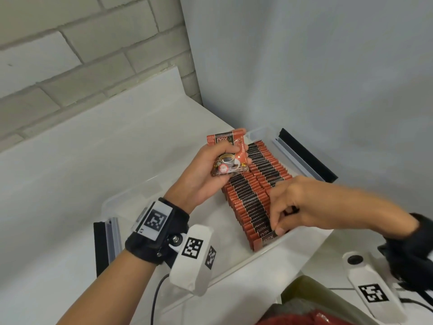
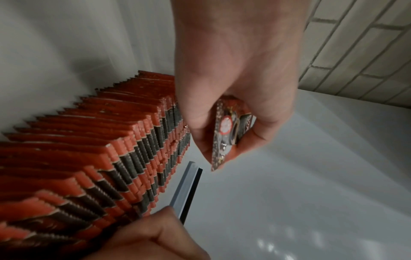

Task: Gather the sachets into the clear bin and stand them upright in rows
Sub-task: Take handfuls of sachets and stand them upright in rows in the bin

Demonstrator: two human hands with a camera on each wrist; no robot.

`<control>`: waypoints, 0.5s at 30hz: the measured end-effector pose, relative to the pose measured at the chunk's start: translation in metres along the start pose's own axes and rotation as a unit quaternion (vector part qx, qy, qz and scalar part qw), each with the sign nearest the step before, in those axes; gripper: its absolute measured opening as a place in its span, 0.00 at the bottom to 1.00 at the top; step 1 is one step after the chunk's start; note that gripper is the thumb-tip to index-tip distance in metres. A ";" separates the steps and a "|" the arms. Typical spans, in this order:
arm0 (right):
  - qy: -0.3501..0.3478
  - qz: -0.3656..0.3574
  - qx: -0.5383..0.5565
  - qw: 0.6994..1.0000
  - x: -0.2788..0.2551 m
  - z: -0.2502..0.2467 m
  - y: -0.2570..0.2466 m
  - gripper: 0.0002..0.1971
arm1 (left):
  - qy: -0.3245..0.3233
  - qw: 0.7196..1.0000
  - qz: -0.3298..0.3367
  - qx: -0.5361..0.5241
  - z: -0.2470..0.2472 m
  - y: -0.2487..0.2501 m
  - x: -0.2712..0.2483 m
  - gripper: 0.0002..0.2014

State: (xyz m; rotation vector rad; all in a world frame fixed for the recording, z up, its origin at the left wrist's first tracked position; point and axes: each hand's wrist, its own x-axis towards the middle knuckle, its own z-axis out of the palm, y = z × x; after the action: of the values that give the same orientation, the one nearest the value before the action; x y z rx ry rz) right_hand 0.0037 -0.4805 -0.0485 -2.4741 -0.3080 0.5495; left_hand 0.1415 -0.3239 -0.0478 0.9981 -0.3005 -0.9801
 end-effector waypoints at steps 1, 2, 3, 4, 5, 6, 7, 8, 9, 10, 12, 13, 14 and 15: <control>-0.002 0.001 -0.004 1.000 0.001 0.000 0.000 0.03 | -0.001 1.000 0.004 0.002 0.000 -0.001 0.000 0.17; -0.005 0.000 -0.003 1.000 0.002 0.000 -0.001 0.04 | -0.001 1.000 0.008 0.005 0.000 -0.001 0.001 0.17; -0.009 -0.002 -0.001 1.000 0.002 -0.001 -0.001 0.04 | -0.001 1.000 0.012 0.009 0.000 -0.001 0.001 0.18; -0.013 -0.003 0.001 1.000 0.002 -0.002 -0.001 0.04 | -0.001 1.000 0.017 0.017 0.000 -0.001 0.002 0.18; -0.015 -0.004 0.001 1.000 0.003 -0.002 -0.001 0.04 | 0.000 0.999 0.021 0.026 0.000 -0.002 0.003 0.18; -0.018 -0.005 0.002 1.000 0.003 -0.002 0.000 0.05 | 0.002 0.999 0.022 0.036 0.000 -0.003 0.003 0.18; -0.022 -0.006 0.006 1.000 0.004 -0.003 0.000 0.05 | 0.002 0.999 0.021 0.045 0.000 -0.003 0.003 0.19; -0.023 -0.008 0.017 1.000 0.004 -0.003 0.001 0.06 | 0.001 0.998 0.020 0.054 0.001 -0.004 0.003 0.18; -0.019 -0.011 0.032 0.999 0.003 -0.004 0.000 0.06 | -0.001 0.998 0.019 0.062 0.002 -0.004 0.003 0.17; -0.004 -0.017 0.050 0.999 0.003 -0.006 -0.001 0.06 | -0.002 0.997 0.018 0.069 0.002 -0.005 0.003 0.16; 0.084 -0.028 0.088 0.992 0.002 -0.011 -0.006 0.08 | 0.004 0.996 0.010 0.088 0.003 -0.005 0.003 0.13; 0.156 -0.029 0.111 0.981 0.002 -0.013 -0.008 0.09 | 0.008 0.995 0.007 0.101 0.003 -0.006 0.003 0.11; 0.236 -0.020 0.138 0.962 0.004 -0.016 -0.009 0.12 | 0.009 0.993 0.004 0.116 0.004 -0.006 0.003 0.10; 0.308 -0.005 0.166 0.937 0.006 -0.020 -0.010 0.15 | 0.003 0.991 0.002 0.132 0.005 -0.006 0.002 0.10</control>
State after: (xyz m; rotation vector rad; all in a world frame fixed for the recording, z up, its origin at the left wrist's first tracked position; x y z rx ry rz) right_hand 0.0172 -0.4801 -0.0298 -2.1727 0.0269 -0.1850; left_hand 0.1360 -0.3292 -0.0506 1.2405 -0.4346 -0.9490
